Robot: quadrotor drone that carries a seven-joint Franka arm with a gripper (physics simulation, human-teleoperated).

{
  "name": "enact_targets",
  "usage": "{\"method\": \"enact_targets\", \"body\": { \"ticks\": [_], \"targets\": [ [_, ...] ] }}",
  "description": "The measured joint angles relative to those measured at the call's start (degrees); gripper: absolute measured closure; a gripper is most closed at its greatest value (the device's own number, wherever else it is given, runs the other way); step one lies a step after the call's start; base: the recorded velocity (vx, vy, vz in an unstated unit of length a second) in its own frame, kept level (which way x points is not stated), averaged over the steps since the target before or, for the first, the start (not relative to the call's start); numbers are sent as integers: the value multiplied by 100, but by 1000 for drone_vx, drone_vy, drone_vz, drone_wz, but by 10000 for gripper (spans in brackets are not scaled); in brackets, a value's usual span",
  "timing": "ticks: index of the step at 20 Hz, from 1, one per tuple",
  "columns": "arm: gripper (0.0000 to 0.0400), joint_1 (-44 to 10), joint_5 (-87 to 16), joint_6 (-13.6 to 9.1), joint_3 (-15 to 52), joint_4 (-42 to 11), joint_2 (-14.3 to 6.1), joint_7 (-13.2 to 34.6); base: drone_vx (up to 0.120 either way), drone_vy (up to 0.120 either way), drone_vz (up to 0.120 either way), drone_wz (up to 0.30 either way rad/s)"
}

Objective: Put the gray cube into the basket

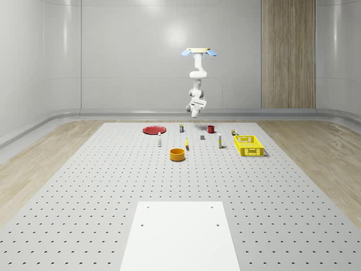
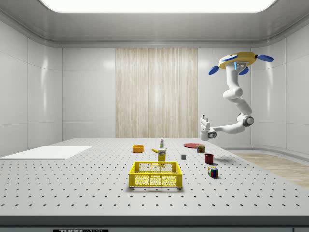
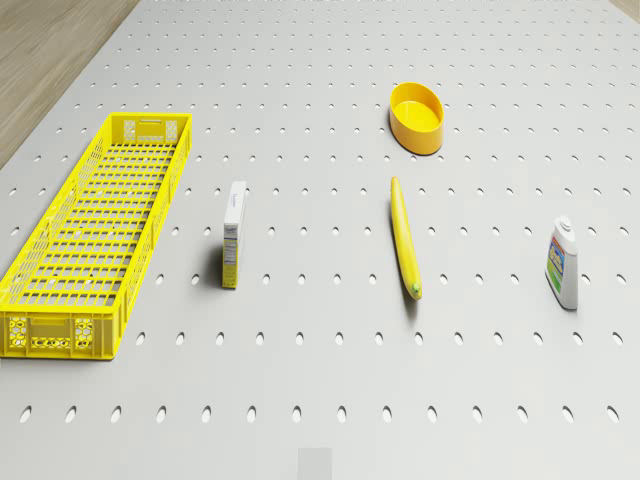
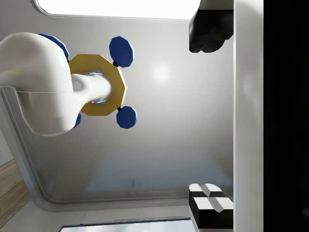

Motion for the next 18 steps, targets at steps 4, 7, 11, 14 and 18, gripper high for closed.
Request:
{"method": "enact_targets", "body": {
  "ticks": [4, 7, 11, 14, 18],
  "targets": [
    [0, -290, -1275, 62, 881, -349, -87, 196, 120, 0, -90, 0],
    [0, -649, -2762, 137, 1851, -975, -230, 483, 120, 0, -107, 0],
    [0, -1399, -5300, 161, 3309, -2374, -538, 1200, 120, 0, -120, 0],
    [0, -2221, -7130, -55, 4236, -3410, -786, 1956, 120, 0, -120, 0],
    [0, -3451, -8782, -583, 5096, -4213, -1086, 2900, 120, 0, -120, 0]
  ]
}}
